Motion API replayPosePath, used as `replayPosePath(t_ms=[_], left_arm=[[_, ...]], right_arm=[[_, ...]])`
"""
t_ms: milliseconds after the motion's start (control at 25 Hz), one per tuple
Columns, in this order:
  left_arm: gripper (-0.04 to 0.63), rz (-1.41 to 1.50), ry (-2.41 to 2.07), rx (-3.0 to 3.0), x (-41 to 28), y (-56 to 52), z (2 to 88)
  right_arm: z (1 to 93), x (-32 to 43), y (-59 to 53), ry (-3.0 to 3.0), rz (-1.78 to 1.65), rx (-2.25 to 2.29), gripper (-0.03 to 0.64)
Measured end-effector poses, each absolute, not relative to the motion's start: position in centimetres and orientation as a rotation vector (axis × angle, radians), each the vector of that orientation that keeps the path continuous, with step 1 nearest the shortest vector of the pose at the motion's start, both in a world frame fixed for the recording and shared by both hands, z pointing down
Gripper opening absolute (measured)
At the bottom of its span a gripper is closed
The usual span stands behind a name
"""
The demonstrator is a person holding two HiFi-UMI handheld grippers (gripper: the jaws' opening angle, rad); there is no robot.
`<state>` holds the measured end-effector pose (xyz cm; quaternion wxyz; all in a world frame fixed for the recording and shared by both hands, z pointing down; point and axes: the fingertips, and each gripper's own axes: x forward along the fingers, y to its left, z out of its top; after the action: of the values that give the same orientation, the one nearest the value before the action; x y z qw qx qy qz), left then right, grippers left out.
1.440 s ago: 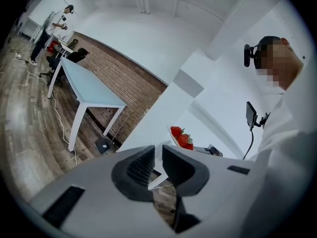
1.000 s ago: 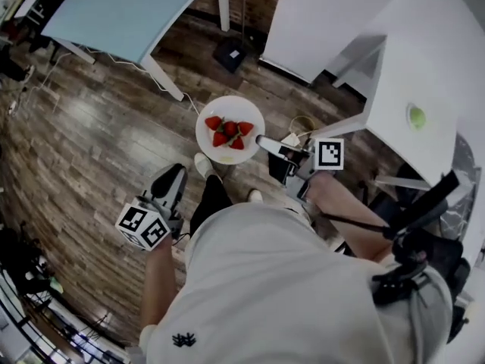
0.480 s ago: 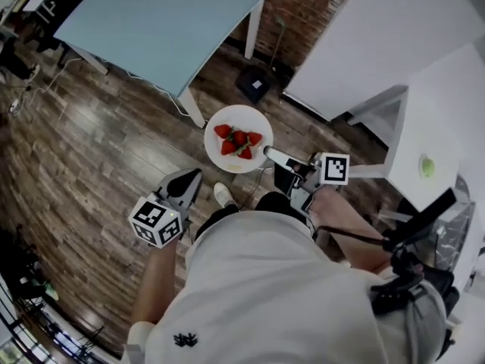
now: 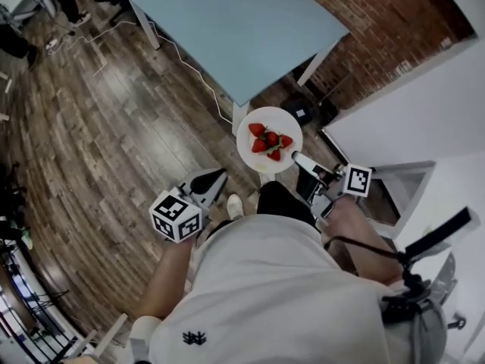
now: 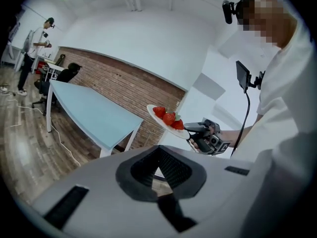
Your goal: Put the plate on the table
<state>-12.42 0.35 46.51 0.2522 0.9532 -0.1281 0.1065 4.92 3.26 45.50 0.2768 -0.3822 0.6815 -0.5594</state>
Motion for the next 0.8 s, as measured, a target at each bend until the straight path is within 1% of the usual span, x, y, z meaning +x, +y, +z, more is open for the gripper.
replayPosePath(t_ms=[200, 320, 520, 800], left_arm=[[0.0, 0.292, -0.467, 2.557, -13.9, -2.8, 47.7], [0.001, 0.295, -0.53, 2.539, -13.6, -5.5, 48.1], [0.001, 0.306, -0.623, 2.537, -10.6, -11.5, 47.1], [0.0, 0.359, -0.707, 2.523, -4.5, -20.4, 45.4]], right_arm=[[46.7, 6.1, -2.0, 1.847, -1.541, -0.989, 0.014], [47.8, 7.8, -6.1, 1.83, -1.568, -0.968, 0.014], [49.4, 12.6, -14.7, 1.839, -1.591, -0.963, 0.014], [51.5, 19.9, -27.5, 1.835, -1.63, -0.965, 0.014]])
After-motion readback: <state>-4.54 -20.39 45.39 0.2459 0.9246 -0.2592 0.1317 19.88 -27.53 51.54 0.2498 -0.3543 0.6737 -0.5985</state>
